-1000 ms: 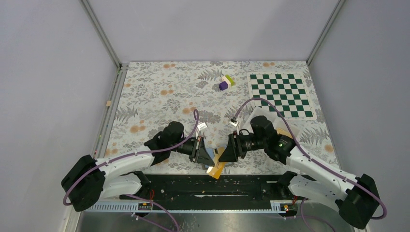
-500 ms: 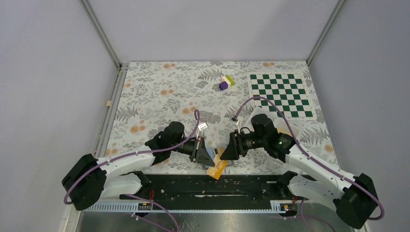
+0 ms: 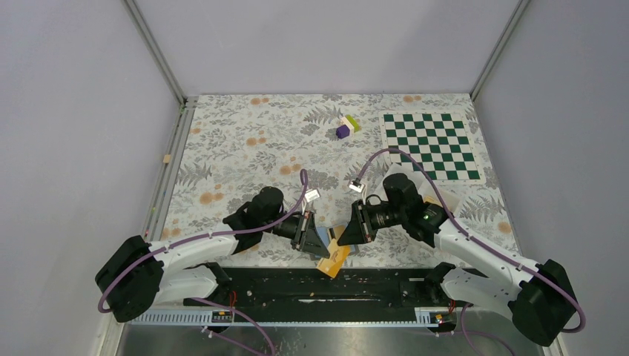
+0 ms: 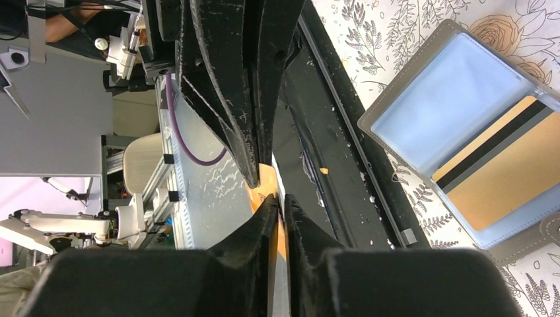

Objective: Take the credit cards out of the card holder
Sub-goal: Place the credit card in the storage box.

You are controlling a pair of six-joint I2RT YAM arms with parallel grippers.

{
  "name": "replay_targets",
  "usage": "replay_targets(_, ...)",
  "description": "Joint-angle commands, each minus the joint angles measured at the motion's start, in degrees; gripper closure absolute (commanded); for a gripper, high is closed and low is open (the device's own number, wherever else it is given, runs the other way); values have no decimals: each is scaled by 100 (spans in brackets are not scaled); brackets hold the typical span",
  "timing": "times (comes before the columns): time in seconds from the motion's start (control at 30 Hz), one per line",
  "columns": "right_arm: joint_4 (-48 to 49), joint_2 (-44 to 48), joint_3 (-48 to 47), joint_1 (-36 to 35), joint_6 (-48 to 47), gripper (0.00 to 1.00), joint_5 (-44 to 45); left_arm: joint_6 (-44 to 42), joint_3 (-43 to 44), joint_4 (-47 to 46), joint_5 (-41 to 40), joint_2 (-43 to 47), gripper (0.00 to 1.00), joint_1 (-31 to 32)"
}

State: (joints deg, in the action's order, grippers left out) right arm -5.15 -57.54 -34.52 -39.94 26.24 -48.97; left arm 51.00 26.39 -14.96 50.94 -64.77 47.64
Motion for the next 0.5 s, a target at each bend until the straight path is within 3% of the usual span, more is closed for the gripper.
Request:
replay_targets(0.0, 452, -16, 49, 41, 118, 87, -410, -21, 144, -306, 104, -25, 100, 10)
replay_targets(0.13, 778, -70, 167, 54, 238, 100, -570, -50, 173, -252, 84, -16, 100, 16)
replay_targets(0.23, 1161, -77, 294, 60, 488, 100, -749, -70, 203, -190, 53, -17, 100, 2)
replay_targets(0.27, 1308, -76, 343, 69, 657, 100, -758, -84, 226, -122, 7, -10, 95, -13)
replay_targets(0.47, 1402, 42, 421, 385, 1039, 100, -410, -288, 401, 513, -299, 206, 43, -245)
